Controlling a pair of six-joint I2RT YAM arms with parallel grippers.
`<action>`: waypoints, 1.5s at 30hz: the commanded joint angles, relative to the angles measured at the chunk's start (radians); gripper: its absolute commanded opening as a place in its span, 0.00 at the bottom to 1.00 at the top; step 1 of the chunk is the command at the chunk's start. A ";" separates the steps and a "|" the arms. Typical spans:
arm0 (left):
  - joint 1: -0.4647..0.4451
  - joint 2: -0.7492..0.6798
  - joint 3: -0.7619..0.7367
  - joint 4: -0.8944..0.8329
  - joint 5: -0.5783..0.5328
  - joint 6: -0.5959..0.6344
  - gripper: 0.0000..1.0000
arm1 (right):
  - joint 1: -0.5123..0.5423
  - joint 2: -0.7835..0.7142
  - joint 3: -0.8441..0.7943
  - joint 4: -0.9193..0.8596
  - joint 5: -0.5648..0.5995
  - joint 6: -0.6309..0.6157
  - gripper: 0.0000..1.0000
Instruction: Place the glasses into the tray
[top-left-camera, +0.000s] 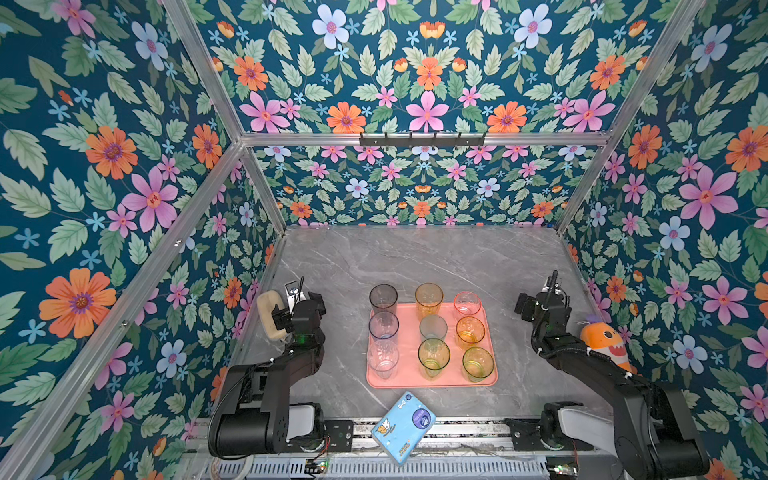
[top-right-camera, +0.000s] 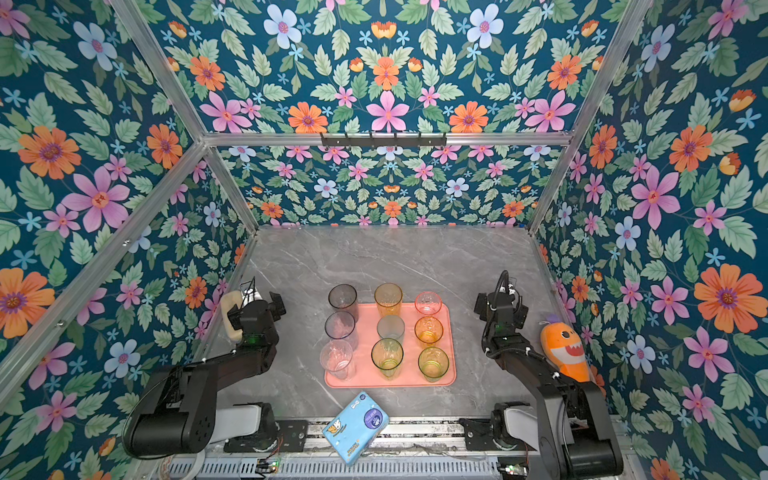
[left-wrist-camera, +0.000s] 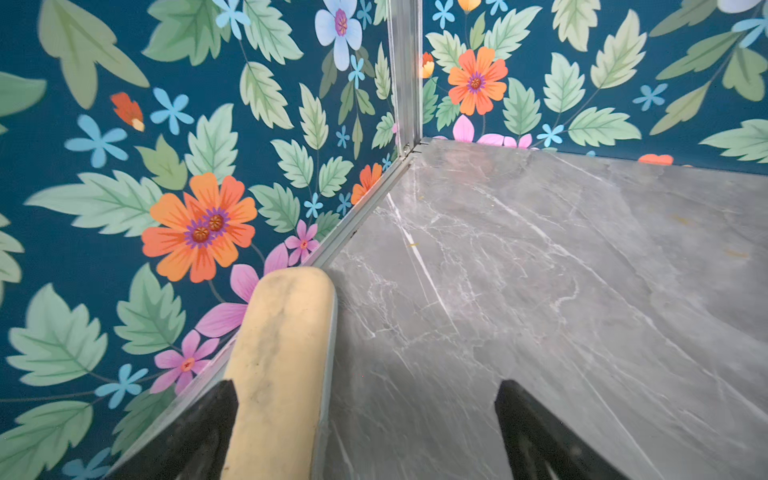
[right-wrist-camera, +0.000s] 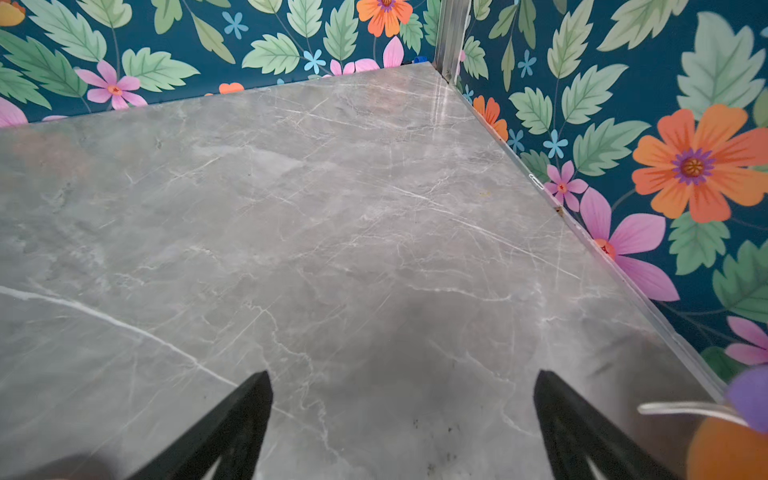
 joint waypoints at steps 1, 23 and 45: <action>0.006 0.025 0.002 0.077 0.085 -0.019 0.99 | -0.001 0.044 -0.027 0.240 0.011 -0.053 0.99; 0.010 0.266 -0.019 0.432 0.257 -0.004 1.00 | -0.045 0.247 -0.085 0.522 -0.160 -0.080 0.99; 0.004 0.271 -0.012 0.428 0.250 0.003 1.00 | -0.044 0.253 -0.086 0.538 -0.163 -0.086 0.99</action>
